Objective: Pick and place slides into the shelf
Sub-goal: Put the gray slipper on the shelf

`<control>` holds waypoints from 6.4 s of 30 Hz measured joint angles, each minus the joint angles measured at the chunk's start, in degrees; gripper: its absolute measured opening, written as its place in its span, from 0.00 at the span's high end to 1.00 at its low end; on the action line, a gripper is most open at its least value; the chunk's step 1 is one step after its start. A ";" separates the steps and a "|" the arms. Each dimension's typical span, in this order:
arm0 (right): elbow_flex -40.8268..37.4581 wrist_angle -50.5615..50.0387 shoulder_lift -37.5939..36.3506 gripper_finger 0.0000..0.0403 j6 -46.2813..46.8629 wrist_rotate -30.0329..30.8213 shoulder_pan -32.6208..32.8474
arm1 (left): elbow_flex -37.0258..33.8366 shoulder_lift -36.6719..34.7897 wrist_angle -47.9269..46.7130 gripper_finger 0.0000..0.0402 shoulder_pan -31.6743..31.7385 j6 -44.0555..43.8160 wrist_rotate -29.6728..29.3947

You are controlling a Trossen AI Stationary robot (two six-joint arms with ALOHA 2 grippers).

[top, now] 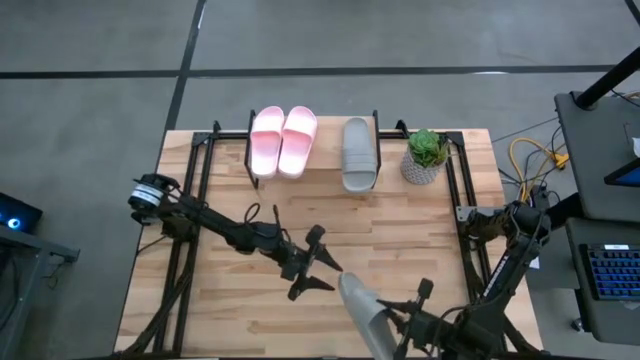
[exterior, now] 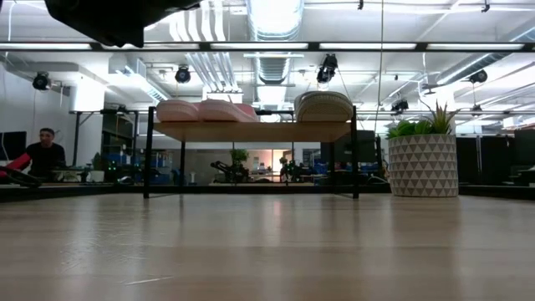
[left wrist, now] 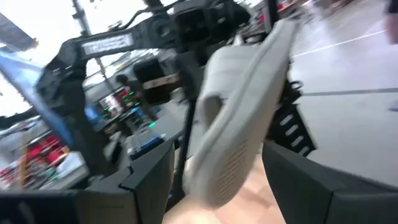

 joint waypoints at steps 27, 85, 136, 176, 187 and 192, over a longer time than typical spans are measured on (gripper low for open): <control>2.92 4.83 -0.11 0.98 -9.78 -3.38 -5.00 | 0.35 0.00 -0.19 0.43 0.53 -5.99 3.50; 5.39 -5.40 -5.57 0.62 -34.85 -13.04 -1.61 | -2.82 -16.09 -30.14 0.94 -5.07 0.04 -40.84; 5.23 -27.95 -5.42 0.90 -20.34 -17.40 -4.85 | -2.73 -16.17 -23.91 0.81 -7.56 6.05 -31.72; -15.72 -36.97 -9.03 0.90 31.70 -1.87 4.31 | -2.78 -28.95 -28.53 0.67 -12.96 8.93 -24.01; -4.28 -16.72 -9.22 0.90 -9.22 -27.73 0.98 | -2.80 -28.94 -28.63 0.66 -12.96 9.50 -25.64; -5.36 3.69 -9.73 0.90 -38.80 -33.26 0.19 | -2.80 -28.94 -28.73 0.66 -12.96 9.49 -25.71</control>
